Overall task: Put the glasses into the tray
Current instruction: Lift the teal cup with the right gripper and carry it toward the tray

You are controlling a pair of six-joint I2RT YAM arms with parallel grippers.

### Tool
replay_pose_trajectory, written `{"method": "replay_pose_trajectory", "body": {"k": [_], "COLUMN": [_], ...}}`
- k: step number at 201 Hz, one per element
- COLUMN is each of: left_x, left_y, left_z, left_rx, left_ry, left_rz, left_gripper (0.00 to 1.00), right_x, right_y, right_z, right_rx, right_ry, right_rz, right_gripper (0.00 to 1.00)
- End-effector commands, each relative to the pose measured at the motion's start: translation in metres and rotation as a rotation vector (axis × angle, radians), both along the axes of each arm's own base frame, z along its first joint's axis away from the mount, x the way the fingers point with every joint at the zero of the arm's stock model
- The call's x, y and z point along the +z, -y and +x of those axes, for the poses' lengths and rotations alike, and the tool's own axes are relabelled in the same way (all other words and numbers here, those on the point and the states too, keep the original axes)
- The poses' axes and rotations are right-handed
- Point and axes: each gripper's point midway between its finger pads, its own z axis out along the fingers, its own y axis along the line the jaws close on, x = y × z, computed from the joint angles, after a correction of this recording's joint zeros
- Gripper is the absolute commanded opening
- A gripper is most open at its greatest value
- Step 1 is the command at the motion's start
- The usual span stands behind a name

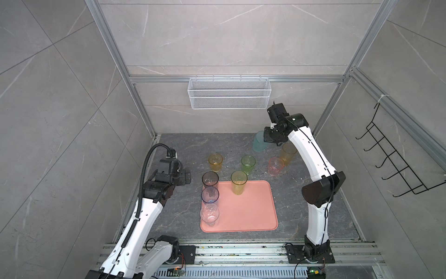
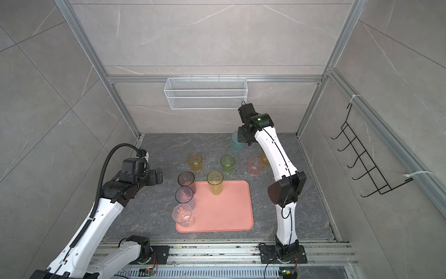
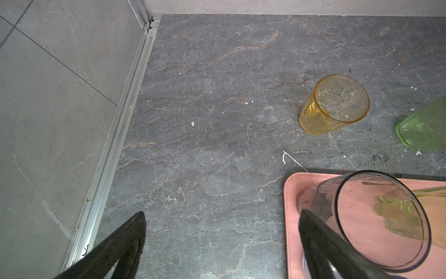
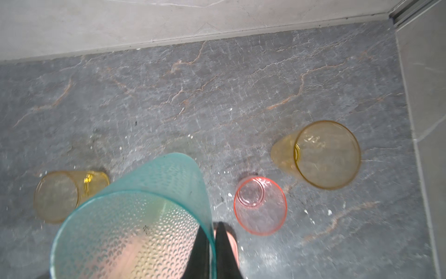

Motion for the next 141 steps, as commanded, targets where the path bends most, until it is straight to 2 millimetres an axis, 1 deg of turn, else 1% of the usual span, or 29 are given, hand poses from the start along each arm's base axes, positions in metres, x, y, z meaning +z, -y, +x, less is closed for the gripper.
{"method": "replay_pose_trajectory", "body": {"k": [1, 22, 67, 87, 104, 116, 141], "left_x": [0.012, 0.012, 0.013, 0.014, 0.014, 0.014, 0.013], "left_y": [-0.001, -0.002, -0.001, -0.002, -0.002, -0.002, -0.002], "left_z": [0.0, 0.0, 0.0, -0.001, -0.001, -0.001, -0.001], "left_rx": [-0.006, -0.005, -0.006, -0.006, -0.005, -0.006, -0.005], "left_ry": [0.032, 0.033, 0.035, 0.037, 0.038, 0.037, 0.036], "left_rz": [0.004, 0.003, 0.003, 0.003, 0.002, 0.003, 0.002], "left_gripper": [0.99, 0.99, 0.99, 0.99, 0.99, 0.99, 0.99], "right_x": [0.022, 0.029, 0.034, 0.029, 0.021, 0.011, -0.008], "right_y": [0.005, 0.004, 0.005, 0.006, 0.005, 0.006, -0.001], "right_z": [-0.035, -0.059, -0.109, -0.13, -0.148, -0.16, -0.182], "right_rx": [0.033, 0.058, 0.103, 0.117, 0.132, 0.139, 0.167], "right_ry": [0.006, 0.005, -0.014, -0.029, -0.044, -0.065, -0.093], "right_rz": [-0.053, -0.084, -0.107, -0.114, -0.12, -0.13, -0.138], "right_gripper": [0.0, 0.0, 0.0, 0.0, 0.0, 0.0, 0.0]}}
